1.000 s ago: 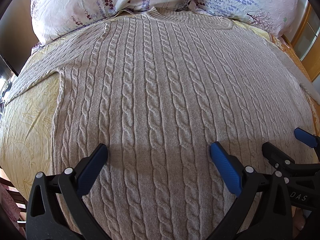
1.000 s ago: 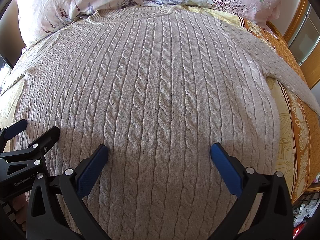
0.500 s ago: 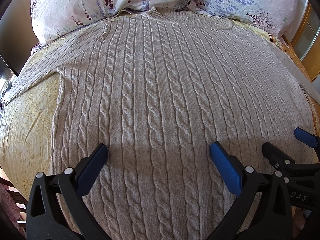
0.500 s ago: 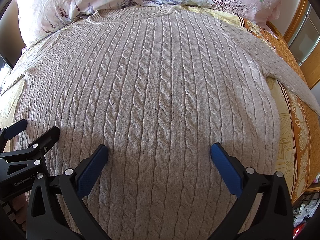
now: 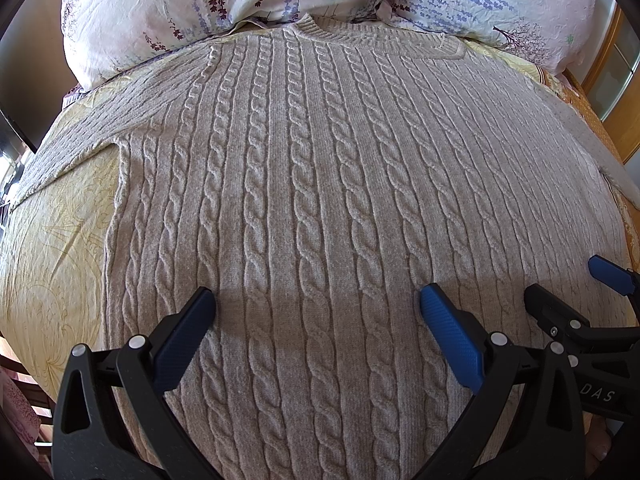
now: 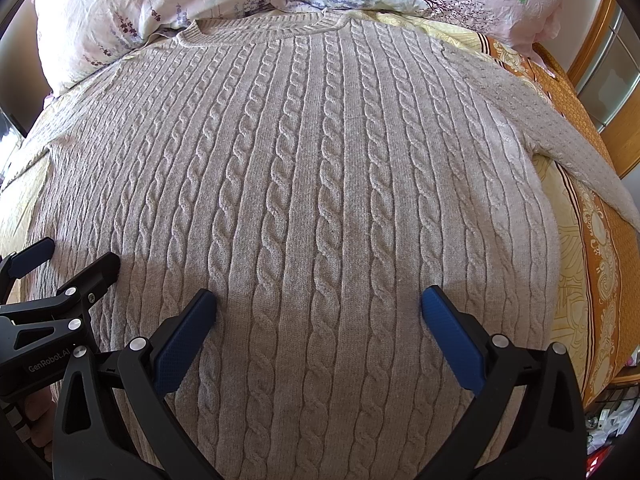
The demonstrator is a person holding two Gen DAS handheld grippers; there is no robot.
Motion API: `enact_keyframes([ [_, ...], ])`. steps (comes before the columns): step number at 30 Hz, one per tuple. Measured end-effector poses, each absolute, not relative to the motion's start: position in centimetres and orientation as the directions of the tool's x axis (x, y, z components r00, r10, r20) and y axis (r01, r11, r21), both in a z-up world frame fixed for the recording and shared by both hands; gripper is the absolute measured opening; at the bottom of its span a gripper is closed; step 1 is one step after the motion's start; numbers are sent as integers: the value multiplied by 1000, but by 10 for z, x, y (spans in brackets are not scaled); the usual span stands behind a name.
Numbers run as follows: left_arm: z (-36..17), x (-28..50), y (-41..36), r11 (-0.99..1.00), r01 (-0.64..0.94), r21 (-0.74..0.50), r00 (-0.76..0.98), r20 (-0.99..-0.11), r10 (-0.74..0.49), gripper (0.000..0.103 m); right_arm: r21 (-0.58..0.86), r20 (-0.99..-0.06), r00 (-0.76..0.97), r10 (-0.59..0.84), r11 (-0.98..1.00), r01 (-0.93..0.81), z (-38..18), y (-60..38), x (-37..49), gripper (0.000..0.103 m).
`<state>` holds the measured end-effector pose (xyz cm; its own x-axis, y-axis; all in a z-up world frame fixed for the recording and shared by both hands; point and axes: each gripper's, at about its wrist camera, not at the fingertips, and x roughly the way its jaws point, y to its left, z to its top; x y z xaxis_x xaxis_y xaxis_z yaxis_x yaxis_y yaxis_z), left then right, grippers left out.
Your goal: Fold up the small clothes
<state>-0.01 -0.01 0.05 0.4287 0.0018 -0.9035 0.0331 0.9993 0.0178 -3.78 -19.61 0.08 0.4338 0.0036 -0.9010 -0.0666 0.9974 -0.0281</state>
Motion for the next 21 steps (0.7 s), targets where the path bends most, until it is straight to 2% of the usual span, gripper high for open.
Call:
enact_keyframes([
  [14,1,0,0,999,34,17,429,-903,1,101,-26,-900,436,13,996,-83,1,-196,-37,102],
  [21,1,0,0,999,33,17,429,-903,1,101,55,-876,468,120,987,-150,6,-204,-38,102],
])
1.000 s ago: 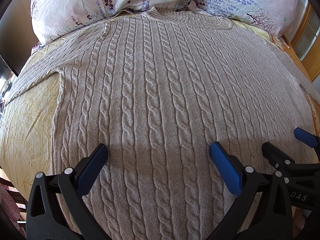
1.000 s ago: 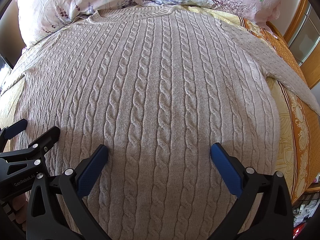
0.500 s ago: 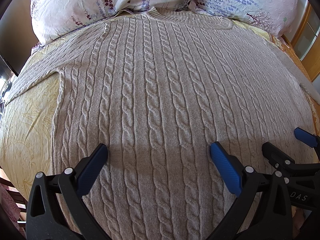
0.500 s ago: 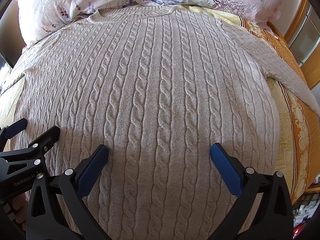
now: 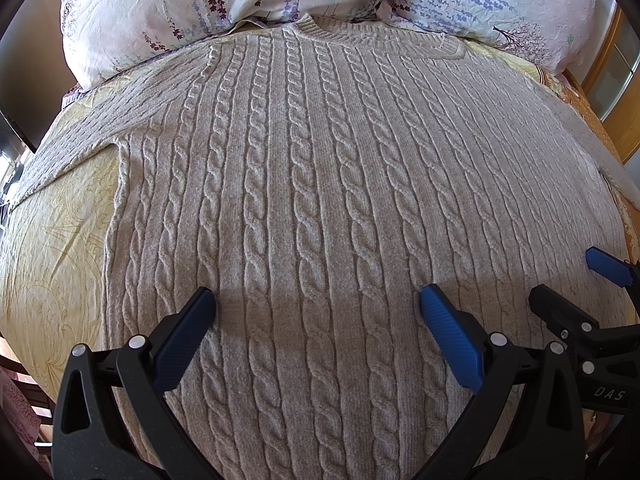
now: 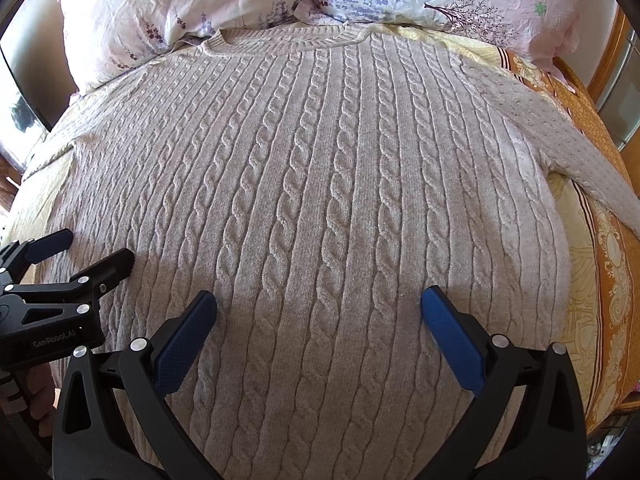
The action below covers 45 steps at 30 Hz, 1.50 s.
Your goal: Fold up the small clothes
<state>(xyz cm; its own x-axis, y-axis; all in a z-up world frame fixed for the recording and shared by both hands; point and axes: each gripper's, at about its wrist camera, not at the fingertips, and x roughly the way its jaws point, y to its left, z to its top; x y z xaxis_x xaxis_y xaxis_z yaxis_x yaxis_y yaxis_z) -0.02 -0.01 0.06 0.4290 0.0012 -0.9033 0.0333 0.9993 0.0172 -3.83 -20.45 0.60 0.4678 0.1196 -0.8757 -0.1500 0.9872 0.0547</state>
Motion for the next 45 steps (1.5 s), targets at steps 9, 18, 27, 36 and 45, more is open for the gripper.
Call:
enact_keyframes([
  [9,3,-3,-4,999,36,14,429,-903,-3,101,461,-736,581,346,886,56,34,-294,-16,95],
  [18,2,-1,0,999,48,10,432,-902,-12,101,778,-551,800,238,494,389,30,-478,-9,68],
  [27,2,2,0,999,36,7,432,-902,-9,101,805,-571,807,149,298,514,-2,-548,-12,59],
  [36,2,3,2,1000,22,-2,432,-902,-11,101,845,-524,841,134,209,493,-21,-563,-9,36],
  [45,15,-5,29,990,-57,-130,495,-865,-85,101,848,-509,854,103,229,478,-23,-580,-2,25],
])
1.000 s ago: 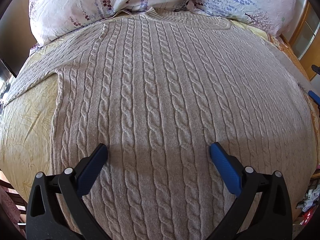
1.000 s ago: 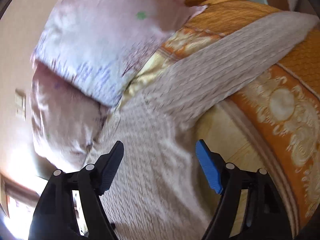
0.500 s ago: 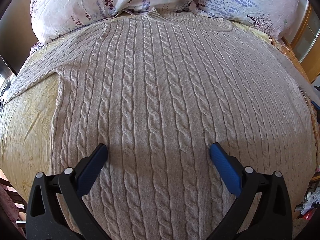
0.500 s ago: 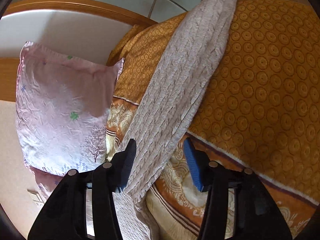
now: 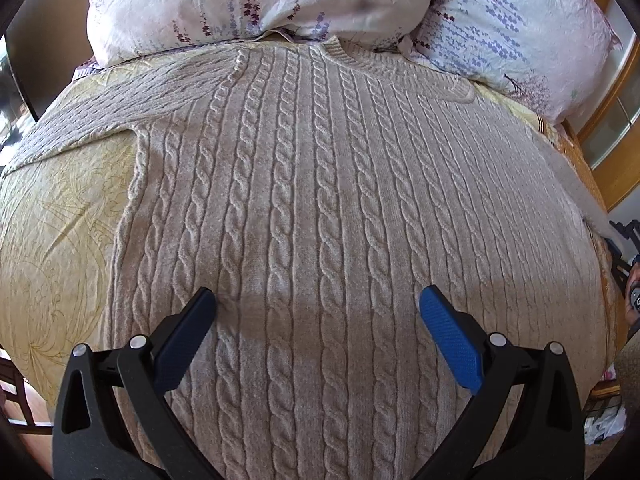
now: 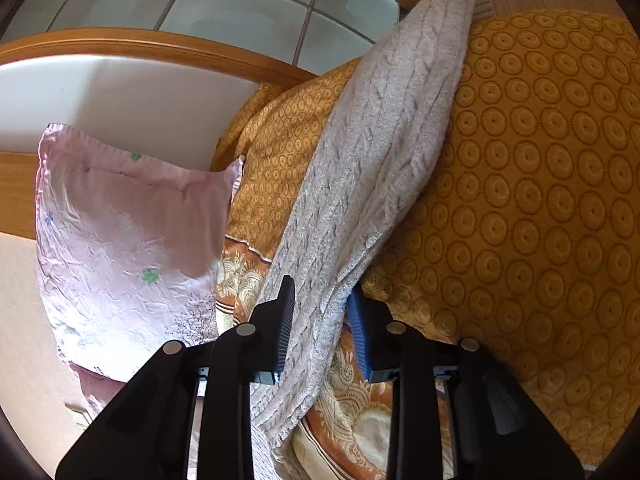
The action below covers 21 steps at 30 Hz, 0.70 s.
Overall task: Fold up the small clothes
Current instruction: 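Grasp the sweater sleeve cuff with the right tool and lift it, then carry the sleeve across the sweater body with the right tool and release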
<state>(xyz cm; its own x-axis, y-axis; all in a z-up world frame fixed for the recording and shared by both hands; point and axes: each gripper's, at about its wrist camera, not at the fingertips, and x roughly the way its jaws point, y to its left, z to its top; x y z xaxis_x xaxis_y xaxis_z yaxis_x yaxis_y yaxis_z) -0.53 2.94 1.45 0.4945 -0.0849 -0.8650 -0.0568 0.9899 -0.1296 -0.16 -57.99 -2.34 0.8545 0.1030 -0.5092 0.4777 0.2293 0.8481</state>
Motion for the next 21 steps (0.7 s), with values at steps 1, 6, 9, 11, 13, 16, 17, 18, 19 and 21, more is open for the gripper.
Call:
enact_keyframes([
  [1,17,-6,35,986,-76,-148,507,-857,-90,101,845,-514,851,111,240,479,-24,-578,1,16],
  [6,24,-8,54,969,-146,-200,551,-830,-89,101,846,-482,872,86,304,437,-10,-570,4,10],
  [9,23,-8,57,968,-158,-194,550,-832,-77,101,856,-420,903,94,372,359,17,-563,11,10],
  [11,22,-7,58,968,-157,-196,547,-834,-80,101,875,-355,926,131,395,280,34,-556,17,10],
  [13,22,-5,57,969,-154,-195,546,-834,-81,101,879,-302,938,169,430,205,51,-543,23,10],
  [16,22,-5,58,969,-147,-199,550,-831,-87,101,873,-246,938,244,476,105,71,-518,36,10],
  [17,22,-5,58,969,-145,-200,551,-830,-89,101,869,-233,933,276,490,72,76,-507,41,10],
  [18,22,-4,58,969,-144,-201,551,-830,-90,101,862,-226,925,305,504,45,79,-497,44,10],
  [19,22,-4,59,969,-144,-201,551,-830,-90,101,853,-227,914,337,522,20,82,-486,49,10],
  [21,22,-4,61,968,-148,-205,551,-829,-92,101,836,-242,886,396,549,-17,83,-464,55,10],
])
